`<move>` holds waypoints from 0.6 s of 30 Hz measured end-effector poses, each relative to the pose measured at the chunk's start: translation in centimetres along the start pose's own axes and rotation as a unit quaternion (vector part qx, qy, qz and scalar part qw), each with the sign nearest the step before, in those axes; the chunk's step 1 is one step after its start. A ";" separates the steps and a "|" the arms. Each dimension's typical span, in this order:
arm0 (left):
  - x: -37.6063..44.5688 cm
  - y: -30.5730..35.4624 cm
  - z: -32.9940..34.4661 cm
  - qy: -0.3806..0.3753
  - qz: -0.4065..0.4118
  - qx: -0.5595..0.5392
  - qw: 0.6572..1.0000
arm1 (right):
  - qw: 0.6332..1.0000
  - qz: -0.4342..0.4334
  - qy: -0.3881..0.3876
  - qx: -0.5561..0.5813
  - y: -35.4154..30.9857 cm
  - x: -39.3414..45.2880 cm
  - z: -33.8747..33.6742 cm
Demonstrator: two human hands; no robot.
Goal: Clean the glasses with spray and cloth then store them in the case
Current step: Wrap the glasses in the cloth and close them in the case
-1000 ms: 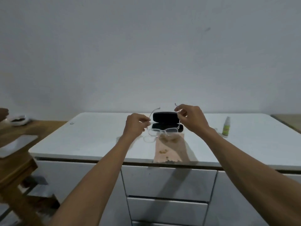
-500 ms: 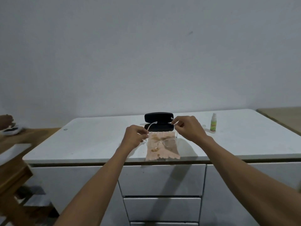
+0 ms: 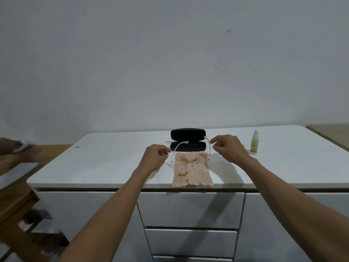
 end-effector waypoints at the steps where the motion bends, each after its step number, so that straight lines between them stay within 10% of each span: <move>1: 0.3 -0.1 0.3 -0.005 -0.004 -0.002 1.000 | 1.000 0.002 -0.011 0.000 0.4 0.4 0.5; 18: 4.9 -0.9 3.3 -0.027 -0.054 0.009 0.998 | 0.994 0.039 -0.107 0.002 2.9 3.9 5.2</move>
Point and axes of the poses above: each hand's wrist, its own x-axis towards the middle knuckle, its own z-axis out of the palm, y = z × x, the point moved 7 cm from there along x, towards the middle knuckle, and after that the axes turned 3 degrees about -x, right-handed, at the moved point
